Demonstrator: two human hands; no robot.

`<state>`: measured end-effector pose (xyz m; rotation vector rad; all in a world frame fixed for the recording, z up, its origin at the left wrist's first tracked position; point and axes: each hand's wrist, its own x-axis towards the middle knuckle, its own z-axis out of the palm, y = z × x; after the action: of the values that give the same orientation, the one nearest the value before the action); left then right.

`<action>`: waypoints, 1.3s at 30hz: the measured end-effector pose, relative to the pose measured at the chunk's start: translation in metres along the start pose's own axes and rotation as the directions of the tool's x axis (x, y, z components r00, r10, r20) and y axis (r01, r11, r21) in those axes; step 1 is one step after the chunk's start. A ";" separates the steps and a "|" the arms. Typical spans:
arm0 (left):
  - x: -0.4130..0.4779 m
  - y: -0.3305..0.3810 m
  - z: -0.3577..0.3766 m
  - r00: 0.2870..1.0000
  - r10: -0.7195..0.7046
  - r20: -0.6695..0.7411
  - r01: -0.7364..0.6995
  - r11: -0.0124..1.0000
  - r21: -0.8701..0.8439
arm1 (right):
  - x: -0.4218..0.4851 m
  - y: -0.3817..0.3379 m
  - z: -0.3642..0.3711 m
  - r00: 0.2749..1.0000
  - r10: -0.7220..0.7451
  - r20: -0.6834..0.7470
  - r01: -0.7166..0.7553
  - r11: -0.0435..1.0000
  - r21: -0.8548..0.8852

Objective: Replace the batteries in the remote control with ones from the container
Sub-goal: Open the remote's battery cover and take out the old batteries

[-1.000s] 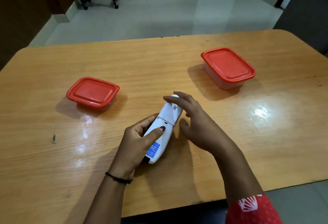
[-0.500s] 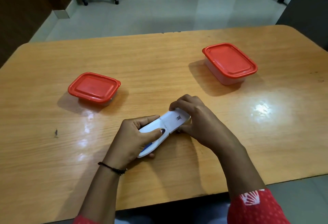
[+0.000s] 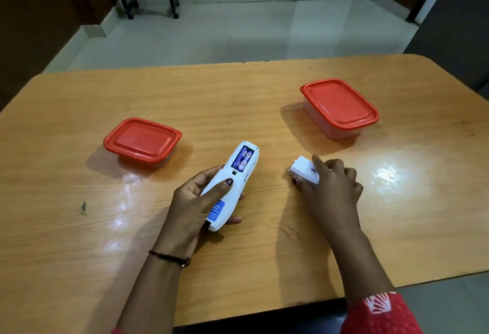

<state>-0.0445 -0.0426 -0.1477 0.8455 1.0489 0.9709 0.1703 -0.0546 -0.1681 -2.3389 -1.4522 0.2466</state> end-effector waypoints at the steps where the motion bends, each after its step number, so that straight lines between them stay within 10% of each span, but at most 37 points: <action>1: 0.000 -0.001 0.002 1.000 -0.007 0.012 0.007 1.000 -0.014 | 0.000 0.000 0.000 1.000 0.005 0.004 -0.004 1.000 -0.013; 7: 0.001 -0.004 0.008 0.998 -0.025 0.061 0.026 1.000 -0.003 | -0.003 -0.024 -0.005 0.959 -0.217 -0.182 0.280 0.821 0.497; 13: -0.005 0.005 -0.010 0.966 -0.115 0.232 0.141 0.985 -0.099 | -0.010 -0.041 -0.007 0.959 -0.241 0.151 0.001 0.536 0.844; 23: 0.006 0.006 0.000 0.997 -0.038 0.064 0.065 0.868 -0.493 | -0.027 -0.050 0.000 0.903 -0.081 0.423 -0.413 0.115 0.904; 31: 0.014 -0.017 0.028 0.994 0.105 -0.033 -0.102 0.990 0.096 | -0.047 -0.043 0.005 0.946 -0.091 0.311 -0.213 0.549 0.808; 39: 0.001 -0.020 0.003 0.988 0.106 0.112 -0.137 0.938 0.317 | -0.042 -0.033 -0.001 0.882 -0.180 0.435 -0.183 0.721 0.669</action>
<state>-0.0367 -0.0489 -0.1656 1.2288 1.1021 0.8636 0.1243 -0.0795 -0.1562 -1.6887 -1.2262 1.2236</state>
